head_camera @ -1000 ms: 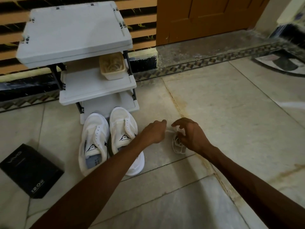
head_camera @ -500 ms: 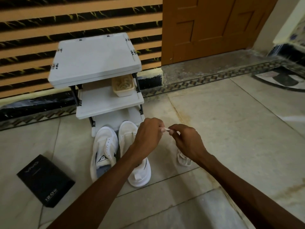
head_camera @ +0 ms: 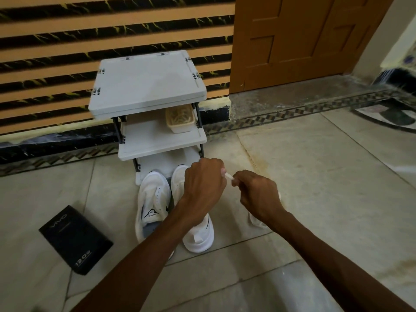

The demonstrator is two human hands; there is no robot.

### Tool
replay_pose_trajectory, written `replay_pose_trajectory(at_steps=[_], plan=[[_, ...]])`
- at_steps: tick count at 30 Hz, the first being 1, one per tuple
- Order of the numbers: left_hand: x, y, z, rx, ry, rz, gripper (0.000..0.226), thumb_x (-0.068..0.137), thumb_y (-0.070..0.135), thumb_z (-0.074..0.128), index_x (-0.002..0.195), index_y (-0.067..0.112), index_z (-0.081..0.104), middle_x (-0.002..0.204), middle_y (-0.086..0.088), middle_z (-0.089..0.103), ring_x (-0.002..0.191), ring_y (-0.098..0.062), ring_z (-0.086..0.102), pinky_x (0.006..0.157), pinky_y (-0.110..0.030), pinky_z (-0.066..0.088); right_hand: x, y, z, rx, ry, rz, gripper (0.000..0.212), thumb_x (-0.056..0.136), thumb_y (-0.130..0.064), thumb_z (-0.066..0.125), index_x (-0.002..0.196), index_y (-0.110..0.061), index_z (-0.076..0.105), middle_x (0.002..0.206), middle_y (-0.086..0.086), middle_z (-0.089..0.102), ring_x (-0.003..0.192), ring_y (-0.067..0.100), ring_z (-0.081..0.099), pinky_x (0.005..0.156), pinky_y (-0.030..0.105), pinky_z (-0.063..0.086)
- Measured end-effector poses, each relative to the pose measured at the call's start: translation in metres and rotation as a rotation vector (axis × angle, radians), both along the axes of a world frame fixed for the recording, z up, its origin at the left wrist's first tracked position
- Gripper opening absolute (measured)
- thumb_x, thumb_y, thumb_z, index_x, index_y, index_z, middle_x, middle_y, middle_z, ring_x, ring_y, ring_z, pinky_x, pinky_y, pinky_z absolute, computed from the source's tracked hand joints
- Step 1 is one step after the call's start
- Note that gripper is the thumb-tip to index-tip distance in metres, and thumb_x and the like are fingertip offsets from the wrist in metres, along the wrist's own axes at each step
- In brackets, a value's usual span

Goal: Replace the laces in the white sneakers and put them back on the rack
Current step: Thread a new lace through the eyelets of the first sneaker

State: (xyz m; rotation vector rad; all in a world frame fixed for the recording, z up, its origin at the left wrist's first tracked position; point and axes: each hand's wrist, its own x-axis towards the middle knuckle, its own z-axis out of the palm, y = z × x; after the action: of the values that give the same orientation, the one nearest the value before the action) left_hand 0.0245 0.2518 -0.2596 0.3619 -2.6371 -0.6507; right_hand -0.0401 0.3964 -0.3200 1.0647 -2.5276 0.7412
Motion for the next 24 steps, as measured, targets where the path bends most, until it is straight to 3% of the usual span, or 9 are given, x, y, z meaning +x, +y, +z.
replay_pose_trajectory(at_steps=[2, 6, 8, 10, 12, 14, 17, 20, 24], plan=[[0.008, -0.007, 0.016, -0.029, 0.022, 0.044, 0.024, 0.094, 0.019, 0.054, 0.079, 0.011, 0.071, 0.073, -0.003, 0.066, 0.063, -0.008, 0.047, 0.061, -0.013, 0.031, -0.006, 0.007, -0.008, -0.032, -0.116, -0.070, 0.026, 0.078, -0.004, 0.059, 0.080, -0.028, 0.066, 0.071, -0.011, 0.065, 0.055, 0.011, 0.056, 0.048, 0.025, 0.045], [0.021, -0.027, 0.048, -0.115, 0.122, 0.172, 0.024, 0.096, 0.020, 0.051, 0.084, 0.016, 0.072, 0.073, -0.001, 0.067, 0.066, -0.015, 0.059, 0.060, -0.027, 0.044, -0.025, 0.035, -0.035, 0.112, -0.292, -0.293, 0.017, 0.087, -0.018, 0.055, 0.081, -0.030, 0.064, 0.070, -0.009, 0.066, 0.060, 0.014, 0.059, 0.053, 0.024, 0.043], [0.026, -0.040, 0.062, -0.104, 0.229, 0.237, 0.024, 0.095, 0.018, 0.053, 0.081, 0.014, 0.072, 0.069, -0.002, 0.067, 0.063, -0.016, 0.059, 0.057, -0.027, 0.043, -0.032, 0.054, -0.046, 0.200, -0.359, -0.385, 0.014, 0.091, -0.024, 0.054, 0.083, -0.026, 0.066, 0.070, -0.003, 0.064, 0.059, 0.018, 0.058, 0.051, 0.023, 0.037], [0.029, -0.052, 0.067, -0.092, 0.293, 0.247, 0.020, 0.093, 0.013, 0.057, 0.081, 0.013, 0.073, 0.071, -0.003, 0.069, 0.064, -0.017, 0.061, 0.058, -0.026, 0.041, -0.036, 0.067, -0.051, 0.207, -0.420, -0.457, 0.016, 0.092, -0.028, 0.054, 0.087, -0.023, 0.068, 0.069, -0.001, 0.062, 0.059, 0.020, 0.057, 0.050, 0.022, 0.034], [0.028, -0.055, 0.066, -0.074, 0.226, 0.201, 0.016, 0.094, 0.013, 0.058, 0.088, 0.013, 0.073, 0.077, -0.004, 0.071, 0.070, -0.018, 0.064, 0.062, -0.025, 0.041, -0.039, 0.066, -0.046, 0.127, -0.456, -0.488, 0.016, 0.092, -0.028, 0.055, 0.087, -0.023, 0.070, 0.070, 0.000, 0.063, 0.062, 0.023, 0.061, 0.051, 0.023, 0.036], [0.025, -0.046, 0.056, -0.035, 0.092, 0.127, 0.017, 0.096, 0.014, 0.055, 0.101, 0.015, 0.071, 0.083, -0.004, 0.070, 0.074, -0.017, 0.064, 0.065, -0.026, 0.047, -0.041, 0.051, -0.031, -0.019, -0.484, -0.423, 0.015, 0.091, -0.022, 0.058, 0.084, -0.027, 0.070, 0.077, -0.004, 0.067, 0.068, 0.021, 0.064, 0.057, 0.026, 0.044], [0.019, -0.026, 0.034, 0.027, -0.097, -0.015, 0.028, 0.093, 0.012, 0.057, 0.119, 0.022, 0.058, 0.089, -0.002, 0.070, 0.079, -0.018, 0.066, 0.074, -0.038, 0.057, -0.033, 0.026, 0.006, -0.197, -0.478, -0.214, 0.022, 0.093, -0.020, 0.059, 0.077, -0.032, 0.067, 0.070, -0.019, 0.064, 0.064, 0.000, 0.058, 0.059, 0.023, 0.042], [0.012, -0.012, 0.017, 0.165, -0.180, -0.105, 0.029, 0.093, 0.017, 0.058, 0.120, 0.025, 0.052, 0.087, -0.003, 0.071, 0.081, -0.020, 0.067, 0.077, -0.042, 0.057, -0.021, 0.012, 0.035, -0.213, -0.436, -0.038, 0.029, 0.097, -0.025, 0.055, 0.073, -0.038, 0.063, 0.072, -0.025, 0.062, 0.063, -0.006, 0.056, 0.060, 0.017, 0.039], [0.008, -0.001, 0.009, 0.357, -0.200, -0.194, 0.019, 0.089, 0.018, 0.060, 0.107, 0.024, 0.059, 0.075, 0.001, 0.071, 0.069, -0.017, 0.068, 0.074, -0.041, 0.058, -0.011, 0.005, 0.047, -0.182, -0.439, 0.045, 0.027, 0.098, -0.027, 0.053, 0.073, -0.036, 0.060, 0.080, -0.018, 0.061, 0.065, 0.000, 0.056, 0.061, 0.026, 0.044]])
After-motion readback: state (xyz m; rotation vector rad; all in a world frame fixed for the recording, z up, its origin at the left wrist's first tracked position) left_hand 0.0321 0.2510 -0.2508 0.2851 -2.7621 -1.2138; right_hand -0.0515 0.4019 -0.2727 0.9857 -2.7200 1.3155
